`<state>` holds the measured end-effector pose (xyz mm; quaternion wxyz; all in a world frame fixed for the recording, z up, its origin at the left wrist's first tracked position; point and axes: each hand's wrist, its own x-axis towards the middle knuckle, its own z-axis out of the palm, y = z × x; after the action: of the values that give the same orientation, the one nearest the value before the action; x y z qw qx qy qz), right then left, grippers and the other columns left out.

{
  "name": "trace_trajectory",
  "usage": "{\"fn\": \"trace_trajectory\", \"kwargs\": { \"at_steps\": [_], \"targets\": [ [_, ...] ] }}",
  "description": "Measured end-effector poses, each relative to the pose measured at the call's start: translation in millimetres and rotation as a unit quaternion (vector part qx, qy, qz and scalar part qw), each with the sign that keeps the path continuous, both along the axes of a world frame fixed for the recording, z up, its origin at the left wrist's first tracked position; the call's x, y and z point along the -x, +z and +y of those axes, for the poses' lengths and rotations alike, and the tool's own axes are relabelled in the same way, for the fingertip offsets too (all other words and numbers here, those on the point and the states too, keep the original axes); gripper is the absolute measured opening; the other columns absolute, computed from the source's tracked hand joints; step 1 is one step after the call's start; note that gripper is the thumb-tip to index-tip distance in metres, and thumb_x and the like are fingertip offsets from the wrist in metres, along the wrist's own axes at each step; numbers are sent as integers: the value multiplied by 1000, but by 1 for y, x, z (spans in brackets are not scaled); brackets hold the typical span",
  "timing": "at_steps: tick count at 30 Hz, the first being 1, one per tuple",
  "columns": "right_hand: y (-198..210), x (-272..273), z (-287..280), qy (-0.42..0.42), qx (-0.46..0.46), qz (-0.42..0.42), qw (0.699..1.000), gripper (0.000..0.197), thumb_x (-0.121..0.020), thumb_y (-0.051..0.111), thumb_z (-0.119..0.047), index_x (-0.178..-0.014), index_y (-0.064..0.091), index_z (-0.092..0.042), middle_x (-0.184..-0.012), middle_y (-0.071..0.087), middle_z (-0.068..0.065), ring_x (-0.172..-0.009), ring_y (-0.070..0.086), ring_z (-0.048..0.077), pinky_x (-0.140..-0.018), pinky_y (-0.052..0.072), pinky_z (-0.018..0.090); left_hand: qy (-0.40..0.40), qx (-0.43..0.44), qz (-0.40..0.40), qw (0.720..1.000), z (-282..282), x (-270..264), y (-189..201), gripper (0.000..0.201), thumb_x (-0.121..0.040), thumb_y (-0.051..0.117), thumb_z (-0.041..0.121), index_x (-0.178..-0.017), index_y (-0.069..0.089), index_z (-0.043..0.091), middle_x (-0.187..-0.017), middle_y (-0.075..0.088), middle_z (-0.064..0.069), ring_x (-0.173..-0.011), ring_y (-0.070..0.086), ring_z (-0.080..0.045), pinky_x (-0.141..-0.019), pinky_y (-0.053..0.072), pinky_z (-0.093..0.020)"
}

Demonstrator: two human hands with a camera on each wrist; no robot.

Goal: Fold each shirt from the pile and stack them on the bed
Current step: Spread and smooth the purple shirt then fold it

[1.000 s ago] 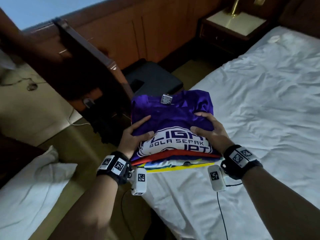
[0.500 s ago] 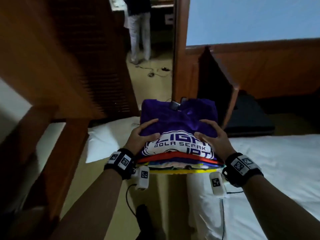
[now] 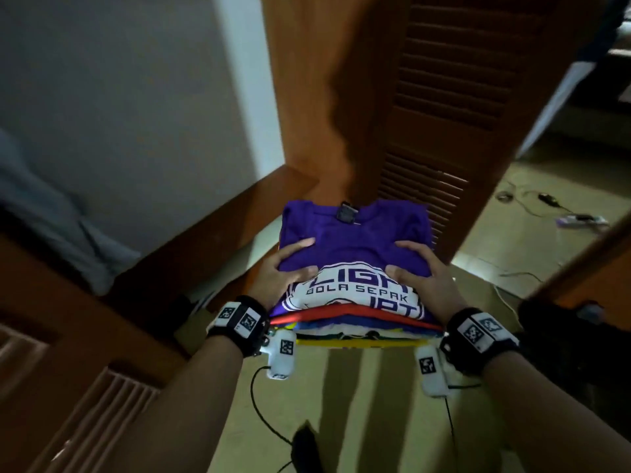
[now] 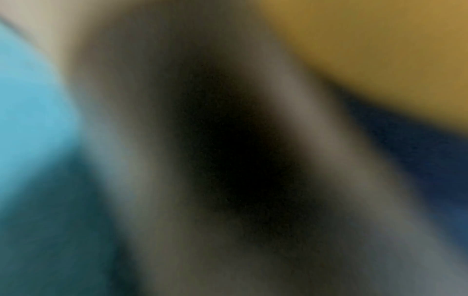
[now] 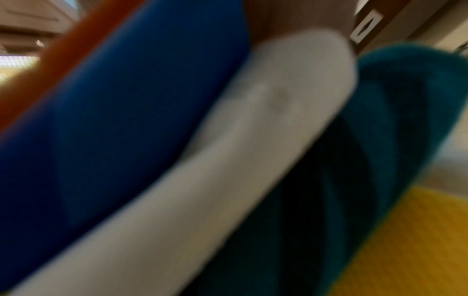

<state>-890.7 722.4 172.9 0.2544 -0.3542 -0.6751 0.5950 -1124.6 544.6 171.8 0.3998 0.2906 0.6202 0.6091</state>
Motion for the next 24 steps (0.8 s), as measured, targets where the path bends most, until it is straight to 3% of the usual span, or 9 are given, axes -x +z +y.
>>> {"fn": "trace_trajectory", "kwargs": {
  "at_steps": [2,4,8,13,15,17,19,22,24],
  "targets": [
    [-4,60,12,30,2,2,1000,50,-76,87,-22,-121,67,-30,-117,73,3,-104,72,15,-85,59,27,25,6,10,1000,-4,49,-1,57,-79,81,1,-132,69,19,-125,72,3,-107,71,-7,-87,56,-20],
    [-4,119,23,58,1,7,998,52,-73,88,-26,-120,68,-33,-117,74,5,-105,72,17,-90,58,31,59,7,14,998,-5,99,-3,63,-74,85,9,-133,69,23,-129,71,-4,-115,69,-15,-93,56,-25],
    [-1,222,45,109,-10,8,994,49,-77,87,-18,-121,68,-30,-111,75,1,-99,71,10,-85,57,23,117,-4,-1,993,-4,181,-3,60,-80,80,-2,-134,68,21,-128,71,-4,-114,70,-18,-89,57,-25],
    [0,329,75,176,-1,18,984,50,-80,83,-8,-126,66,-20,-100,73,-1,-82,68,-3,-72,52,12,182,-13,-28,983,2,257,-10,61,-81,80,-2,-135,67,23,-121,74,-11,-113,71,-32,-99,57,-45],
    [-2,371,88,204,-14,16,979,51,-78,87,-17,-123,67,-26,-108,73,-3,-95,68,-3,-84,53,16,211,-16,-28,977,7,283,-17,62,-80,81,0,-136,67,23,-120,74,-12,-113,70,-32,-100,56,-47],
    [-7,412,103,227,-25,16,973,57,-67,92,-41,-119,69,-36,-117,72,-4,-113,66,9,-100,51,29,236,-21,-35,971,13,310,-25,64,-77,84,6,-136,67,26,-123,73,-14,-115,69,-34,-103,54,-49],
    [-17,453,120,256,-18,14,966,65,-59,93,-53,-117,69,-39,-118,72,-6,-115,66,16,-102,51,35,256,-22,-41,965,21,335,-34,67,-75,85,11,-137,66,27,-126,71,-16,-117,68,-36,-104,53,-49],
    [-32,513,144,296,-26,15,955,60,-65,94,-39,-119,69,-33,-115,70,-17,-110,65,7,-95,50,20,301,-21,-35,953,36,369,-45,66,-77,83,7,-138,65,24,-127,71,-15,-117,68,-34,-98,57,-42],
    [-39,553,157,337,-23,6,941,53,-74,89,-28,-122,67,-30,-120,67,-15,-107,63,5,-86,51,15,335,-20,-37,941,47,392,-52,64,-78,82,5,-137,65,24,-126,72,-13,-115,70,-32,-94,58,-38]
  ]
}}
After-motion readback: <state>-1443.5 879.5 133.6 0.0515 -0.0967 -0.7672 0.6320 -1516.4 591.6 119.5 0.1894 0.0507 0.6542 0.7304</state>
